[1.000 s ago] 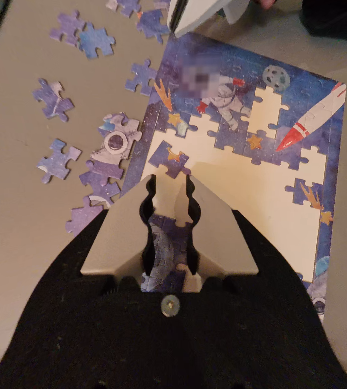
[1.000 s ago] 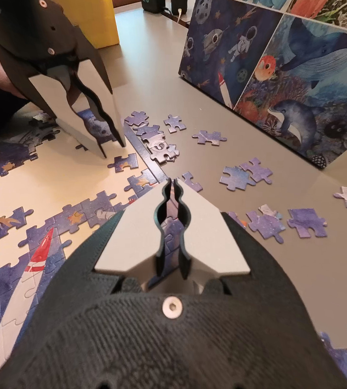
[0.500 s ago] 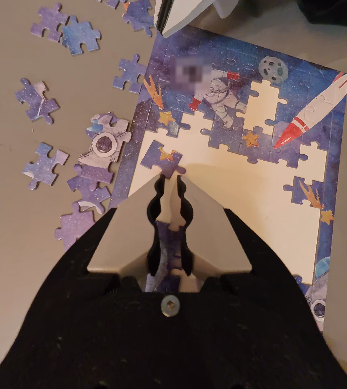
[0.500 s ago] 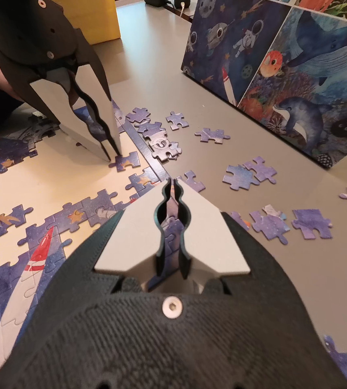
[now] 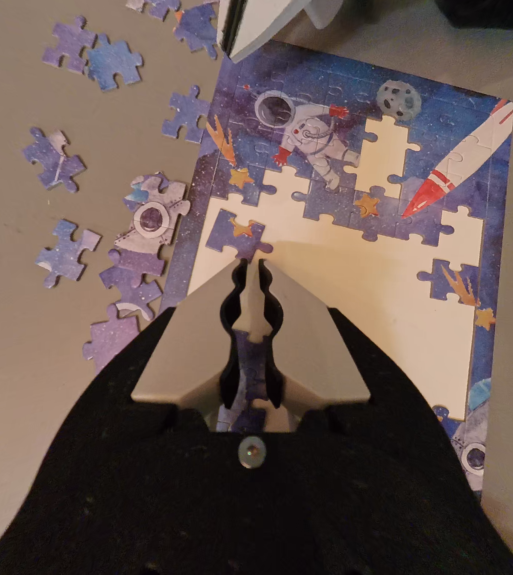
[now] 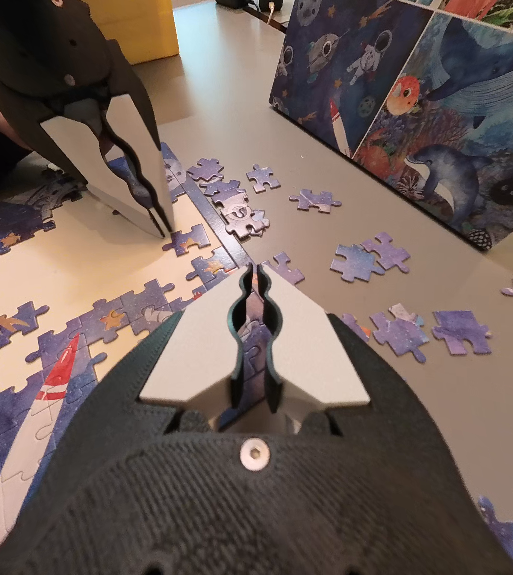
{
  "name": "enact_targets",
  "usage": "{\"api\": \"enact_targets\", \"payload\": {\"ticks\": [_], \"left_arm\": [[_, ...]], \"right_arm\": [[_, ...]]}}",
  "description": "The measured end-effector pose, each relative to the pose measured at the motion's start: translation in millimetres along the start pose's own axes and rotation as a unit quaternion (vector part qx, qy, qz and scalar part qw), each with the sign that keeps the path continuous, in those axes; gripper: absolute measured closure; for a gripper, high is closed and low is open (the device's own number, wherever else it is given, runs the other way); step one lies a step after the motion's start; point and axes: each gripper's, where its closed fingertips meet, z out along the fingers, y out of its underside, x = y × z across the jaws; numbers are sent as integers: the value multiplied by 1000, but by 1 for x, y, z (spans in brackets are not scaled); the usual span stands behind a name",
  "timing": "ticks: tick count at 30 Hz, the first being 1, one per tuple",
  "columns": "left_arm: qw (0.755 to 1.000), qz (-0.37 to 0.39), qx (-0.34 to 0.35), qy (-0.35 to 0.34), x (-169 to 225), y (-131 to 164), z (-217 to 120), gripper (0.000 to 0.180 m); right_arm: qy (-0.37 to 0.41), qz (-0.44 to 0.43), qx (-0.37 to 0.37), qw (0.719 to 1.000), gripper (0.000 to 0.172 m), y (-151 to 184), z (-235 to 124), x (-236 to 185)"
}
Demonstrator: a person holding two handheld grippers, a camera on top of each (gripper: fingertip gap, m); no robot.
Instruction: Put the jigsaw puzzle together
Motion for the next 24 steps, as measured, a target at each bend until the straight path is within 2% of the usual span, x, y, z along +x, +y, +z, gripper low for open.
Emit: {"api": "enact_targets", "payload": {"ticks": [2,8,24], "left_arm": [[1000,-3,9,-9,-3,-3,-1,166],[1000,-4,7,-9,-3,-2,1,160],[998,16,4,60,25,-3,4,163]], "right_arm": [[0,0,1,1000,171,0,0,0],[-1,-2,-1,1000,171,0,0,-1],[-1,-4,-3,1000,171,1,1,-2]]}}
